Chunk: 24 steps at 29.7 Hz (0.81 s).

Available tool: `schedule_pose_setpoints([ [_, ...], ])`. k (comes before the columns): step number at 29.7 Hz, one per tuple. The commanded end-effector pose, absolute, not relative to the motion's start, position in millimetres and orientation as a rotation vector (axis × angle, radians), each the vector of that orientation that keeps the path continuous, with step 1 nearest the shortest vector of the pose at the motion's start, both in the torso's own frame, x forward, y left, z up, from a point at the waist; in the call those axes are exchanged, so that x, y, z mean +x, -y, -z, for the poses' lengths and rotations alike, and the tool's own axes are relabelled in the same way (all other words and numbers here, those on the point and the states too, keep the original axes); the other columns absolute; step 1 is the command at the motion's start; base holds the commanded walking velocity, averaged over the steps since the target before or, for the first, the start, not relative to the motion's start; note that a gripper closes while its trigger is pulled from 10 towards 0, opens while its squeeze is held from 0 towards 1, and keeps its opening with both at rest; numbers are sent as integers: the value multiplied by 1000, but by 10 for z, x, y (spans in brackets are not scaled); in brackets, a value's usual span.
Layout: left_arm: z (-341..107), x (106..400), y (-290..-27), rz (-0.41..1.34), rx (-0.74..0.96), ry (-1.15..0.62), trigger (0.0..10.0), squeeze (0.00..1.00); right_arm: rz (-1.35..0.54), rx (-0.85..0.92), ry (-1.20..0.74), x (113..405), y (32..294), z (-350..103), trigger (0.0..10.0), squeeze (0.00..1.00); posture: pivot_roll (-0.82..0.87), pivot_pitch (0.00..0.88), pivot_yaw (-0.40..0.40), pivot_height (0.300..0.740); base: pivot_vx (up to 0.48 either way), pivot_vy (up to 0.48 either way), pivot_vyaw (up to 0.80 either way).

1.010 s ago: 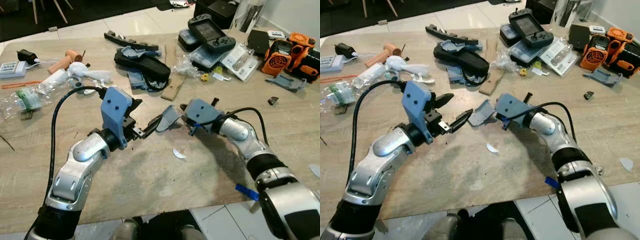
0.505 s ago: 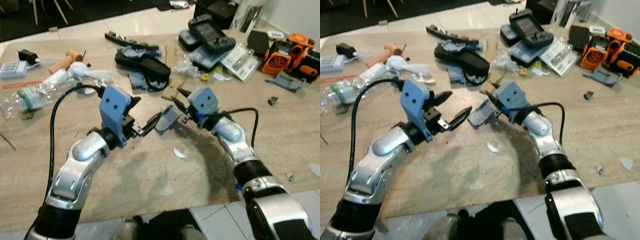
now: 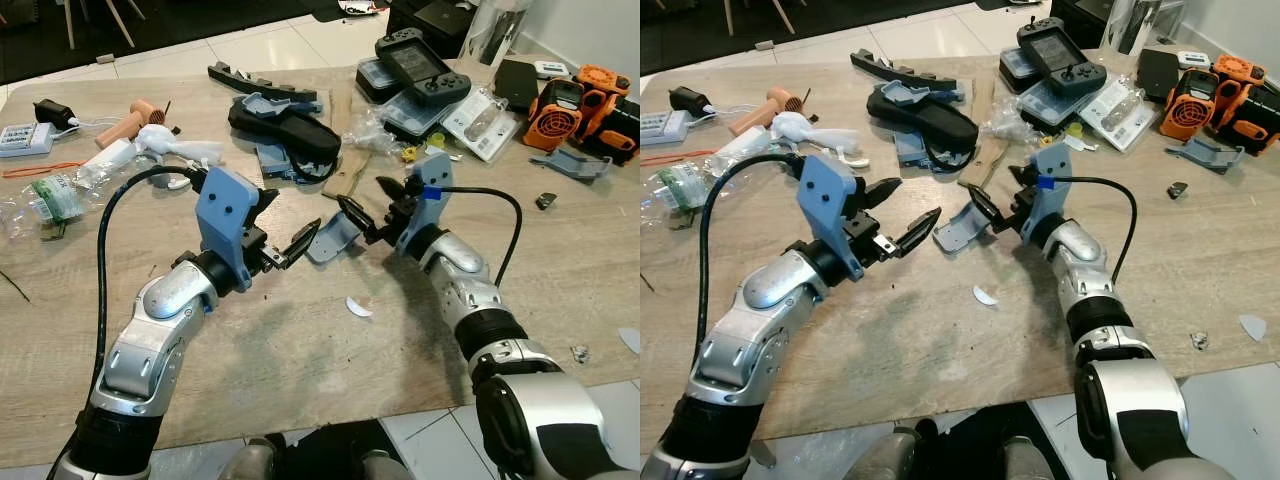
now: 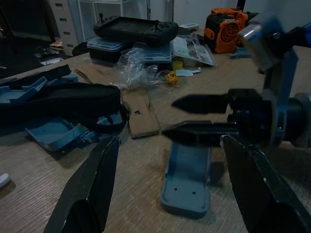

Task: Picking trash to rubbish bin

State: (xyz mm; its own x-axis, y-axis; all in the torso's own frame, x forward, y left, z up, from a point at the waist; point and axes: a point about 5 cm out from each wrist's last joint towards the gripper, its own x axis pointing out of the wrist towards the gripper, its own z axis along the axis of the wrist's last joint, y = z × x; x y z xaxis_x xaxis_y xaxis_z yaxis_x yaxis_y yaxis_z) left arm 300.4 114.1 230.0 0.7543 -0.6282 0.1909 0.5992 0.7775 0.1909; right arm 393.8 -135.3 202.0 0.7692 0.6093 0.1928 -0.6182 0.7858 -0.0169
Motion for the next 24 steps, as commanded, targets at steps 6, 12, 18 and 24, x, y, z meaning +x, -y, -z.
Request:
schedule_pose_setpoints([
  [6,-2284,2975,-1172,655,126,248,10000,0,-769,46,75,3920,1175,-1878,10000,714,75,279,33,740,0,0,0],
  [12,-2273,2909,-1115,729,130,245,10000,0,-752,-6,-59,3935,1085,-1751,10000,0,78,284,34,740,0,0,0],
  [18,-2278,2862,-1054,785,147,248,10000,0,-729,2,-149,3965,998,-1733,10000,0,78,283,34,740,0,0,0],
  [24,-2274,2861,-1052,793,151,245,10000,0,-758,8,-196,3975,935,-1763,10000,0,79,282,32,740,0,0,0],
])
